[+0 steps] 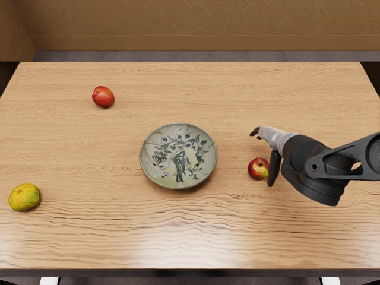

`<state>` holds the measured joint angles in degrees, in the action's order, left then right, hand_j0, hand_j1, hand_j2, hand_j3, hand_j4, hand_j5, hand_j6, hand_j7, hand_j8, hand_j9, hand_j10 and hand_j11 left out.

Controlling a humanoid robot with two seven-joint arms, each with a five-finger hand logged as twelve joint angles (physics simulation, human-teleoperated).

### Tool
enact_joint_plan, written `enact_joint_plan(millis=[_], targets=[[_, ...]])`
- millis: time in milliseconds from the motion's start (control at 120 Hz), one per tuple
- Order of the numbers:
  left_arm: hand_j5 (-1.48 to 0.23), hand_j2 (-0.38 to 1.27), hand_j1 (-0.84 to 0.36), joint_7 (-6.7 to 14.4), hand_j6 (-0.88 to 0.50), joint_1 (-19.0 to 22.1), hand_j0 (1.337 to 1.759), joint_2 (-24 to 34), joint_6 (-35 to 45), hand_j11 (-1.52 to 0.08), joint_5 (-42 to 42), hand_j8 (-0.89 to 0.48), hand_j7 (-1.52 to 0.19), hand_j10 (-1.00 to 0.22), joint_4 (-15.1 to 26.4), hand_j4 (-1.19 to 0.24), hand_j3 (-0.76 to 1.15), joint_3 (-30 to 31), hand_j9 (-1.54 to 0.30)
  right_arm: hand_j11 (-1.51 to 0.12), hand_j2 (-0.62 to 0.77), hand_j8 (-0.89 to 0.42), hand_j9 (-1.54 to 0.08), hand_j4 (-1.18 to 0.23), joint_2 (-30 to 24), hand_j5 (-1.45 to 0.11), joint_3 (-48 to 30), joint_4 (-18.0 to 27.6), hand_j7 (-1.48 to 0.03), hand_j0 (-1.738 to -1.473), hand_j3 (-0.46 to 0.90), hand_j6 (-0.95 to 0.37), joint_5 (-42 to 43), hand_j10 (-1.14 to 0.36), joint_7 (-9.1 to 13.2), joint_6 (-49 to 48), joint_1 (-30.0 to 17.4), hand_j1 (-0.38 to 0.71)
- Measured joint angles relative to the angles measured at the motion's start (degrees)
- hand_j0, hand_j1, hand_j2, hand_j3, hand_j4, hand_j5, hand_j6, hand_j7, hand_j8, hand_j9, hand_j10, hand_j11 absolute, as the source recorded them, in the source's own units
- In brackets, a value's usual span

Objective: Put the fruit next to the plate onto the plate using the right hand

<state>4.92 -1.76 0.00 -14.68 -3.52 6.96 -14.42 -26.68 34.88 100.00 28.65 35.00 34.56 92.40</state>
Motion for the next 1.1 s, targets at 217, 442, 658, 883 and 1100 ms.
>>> enact_joint_plan(millis=[217, 442, 658, 883, 1100], targets=[[0.00, 0.00, 0.35, 0.00, 0.00, 0.00, 1.658, 0.00, 0.00, 0.00, 0.00, 0.00, 0.00, 0.00, -0.01, 0.00, 0.00, 0.00, 0.00, -0.22, -0.03, -0.17, -0.22, -0.17, 2.40, -0.22, 1.96, 0.00, -0.22, -1.658, 0.00, -0.17, 0.26, -0.17, 0.00, 0.38, -0.12, -0.15], [0.00, 0.00, 0.35, 0.00, 0.00, 0.00, 1.658, 0.00, 0.00, 0.00, 0.00, 0.00, 0.00, 0.00, 0.01, 0.00, 0.00, 0.00, 0.00, -0.26, -0.04, -0.20, -0.26, -0.20, 3.07, -0.26, 3.03, 0.00, -0.26, -1.658, 0.00, -0.20, 0.32, -0.20, 0.00, 0.43, -0.10, -0.11], [0.00, 0.00, 0.35, 0.00, 0.00, 0.00, 1.658, 0.00, 0.00, 0.00, 0.00, 0.00, 0.00, 0.00, 0.00, 0.00, 0.00, 0.01, 0.00, -0.32, -0.05, -0.25, -0.32, -0.25, 3.50, -0.32, 3.60, 0.00, -0.32, -1.658, 0.00, -0.25, 0.29, -0.25, 0.00, 0.44, 0.25, -0.05], [0.00, 0.00, 0.35, 0.00, 0.00, 0.00, 1.658, 0.00, 0.00, 0.00, 0.00, 0.00, 0.00, 0.00, -0.01, 0.00, 0.00, 0.02, 0.00, -0.36, -0.05, -0.28, -0.36, -0.27, 4.92, -0.36, 4.09, -0.16, -0.36, -1.658, 0.00, -0.28, 0.78, -0.27, 0.00, 0.44, 0.45, -0.02], [0.00, 0.00, 0.35, 0.00, 0.00, -0.09, 1.658, 0.00, 0.00, 0.00, 0.00, 0.00, 0.00, 0.00, -0.01, 0.00, 0.00, 0.07, 0.00, -0.37, -0.06, -0.28, -0.37, -0.28, 5.43, -0.37, 4.67, -0.97, -0.37, -1.658, 0.00, -0.28, 1.70, -0.28, 0.00, 0.44, 0.39, -0.01]])
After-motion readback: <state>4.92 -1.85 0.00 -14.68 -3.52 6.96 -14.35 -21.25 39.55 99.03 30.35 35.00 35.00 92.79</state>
